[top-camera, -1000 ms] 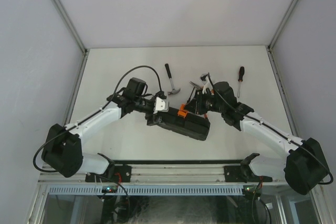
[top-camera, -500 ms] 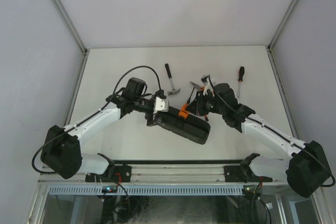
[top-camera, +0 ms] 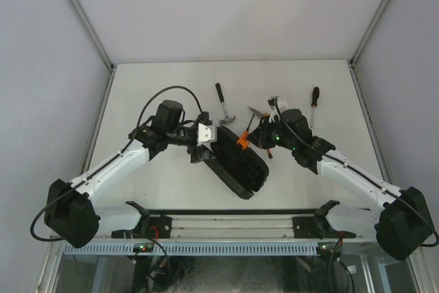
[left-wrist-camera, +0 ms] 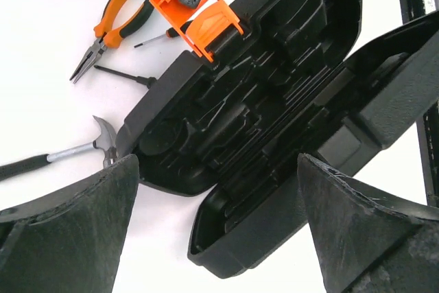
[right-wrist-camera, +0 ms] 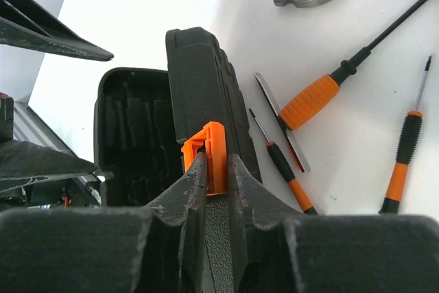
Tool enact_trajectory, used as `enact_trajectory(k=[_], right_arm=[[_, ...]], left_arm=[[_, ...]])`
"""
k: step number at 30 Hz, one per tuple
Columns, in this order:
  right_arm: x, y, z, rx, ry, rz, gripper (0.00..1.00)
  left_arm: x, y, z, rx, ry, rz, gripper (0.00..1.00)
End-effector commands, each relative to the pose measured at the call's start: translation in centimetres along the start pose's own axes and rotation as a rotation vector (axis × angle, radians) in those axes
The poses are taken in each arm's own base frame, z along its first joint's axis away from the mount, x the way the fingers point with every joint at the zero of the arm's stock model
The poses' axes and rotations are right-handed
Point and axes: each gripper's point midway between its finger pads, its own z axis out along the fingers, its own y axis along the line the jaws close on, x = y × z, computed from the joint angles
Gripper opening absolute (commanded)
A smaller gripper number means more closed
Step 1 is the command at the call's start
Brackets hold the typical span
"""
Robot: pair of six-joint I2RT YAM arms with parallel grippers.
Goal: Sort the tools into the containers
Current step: Open the storage box at the center of the board.
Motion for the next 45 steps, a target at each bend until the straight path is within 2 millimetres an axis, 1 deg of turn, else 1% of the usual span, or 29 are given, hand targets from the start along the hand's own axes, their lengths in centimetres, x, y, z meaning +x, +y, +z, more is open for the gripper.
enact_trajectory(k=[1, 4, 7, 9, 12, 15, 17, 20, 21, 23, 26, 29, 32, 35, 37, 41, 45], right_arm=[[-2.4, 0.2, -0.7, 0.031, -0.103, 0.012, 0.0], [-2.6, -0.4, -1.0, 0.073, -0.127, 0.033, 0.0], [-2.6, -1.6, -1.4, 0.135, -0.154, 0.062, 0.0], [-2.6, -2.0, -1.7, 0.155, -0.173, 0.071, 0.0], [-2.4, -2.5, -2.2, 0.176, -0.189, 0.084, 0.0], [-2.0, -2.8, -2.6, 0.184, -0.196, 0.099, 0.0], [-1.7, -3.0, -2.8, 0.189, -0.199, 0.115, 0.0], [-1.0, -3.4, -3.1, 0.198, -0.206, 0.149, 0.0], [-0.7, -3.6, -3.2, 0.204, -0.208, 0.161, 0.0], [-0.1, -4.0, -3.4, 0.216, -0.215, 0.184, 0.0], [0.7, -4.7, -3.9, 0.241, -0.229, 0.223, 0.0], [1.5, -4.9, -4.3, 0.239, -0.241, 0.273, 0.0], [2.0, -5.1, -4.9, 0.246, -0.254, 0.302, 0.0], [2.6, -5.6, -5.2, 0.266, -0.26, 0.33, 0.0], [3.1, -5.7, -5.3, 0.271, -0.263, 0.348, 0.0], [4.2, -6.3, -5.4, 0.301, -0.264, 0.382, 0.0], [5.0, -6.8, -5.7, 0.329, -0.276, 0.417, 0.0]], left_arm=[[0.3, -0.1, -0.4, -0.048, 0.013, -0.051, 1.0], [-0.1, 0.3, -0.9, -0.097, 0.008, -0.102, 1.0], [-1.2, 1.9, -1.7, -0.217, -0.035, -0.197, 1.0], [-2.4, 3.2, -2.5, -0.309, -0.092, -0.268, 1.0], [-3.2, 4.4, -3.8, -0.429, -0.145, -0.388, 1.0], [-2.8, 5.9, -5.5, -0.596, -0.172, -0.562, 1.0], [-1.6, 6.6, -6.9, -0.728, -0.171, -0.72, 1.0], [0.0, 6.4, -8.2, -0.825, -0.126, -0.908, 1.0], [0.9, 5.8, -8.4, -0.832, -0.09, -0.97, 1.0], [1.8, 5.2, -8.9, -0.84, -0.065, -1.063, 1.0], [3.1, 4.7, -10.1, -0.871, -0.083, -1.174, 1.0], [3.3, 4.2, -11.1, -0.883, -0.12, -1.201, 1.0], [3.4, 4.1, -12.5, -0.935, -0.133, -1.193, 1.0], [3.5, 4.0, -13.4, -0.968, -0.117, -1.21, 1.0], [4.0, 3.9, -14.2, -1.011, -0.099, -1.239, 1.0], [5.0, 3.4, -15.2, -1.071, -0.081, -1.284, 1.0], [5.3, 3.2, -15.7, -1.089, -0.095, -1.297, 1.0]])
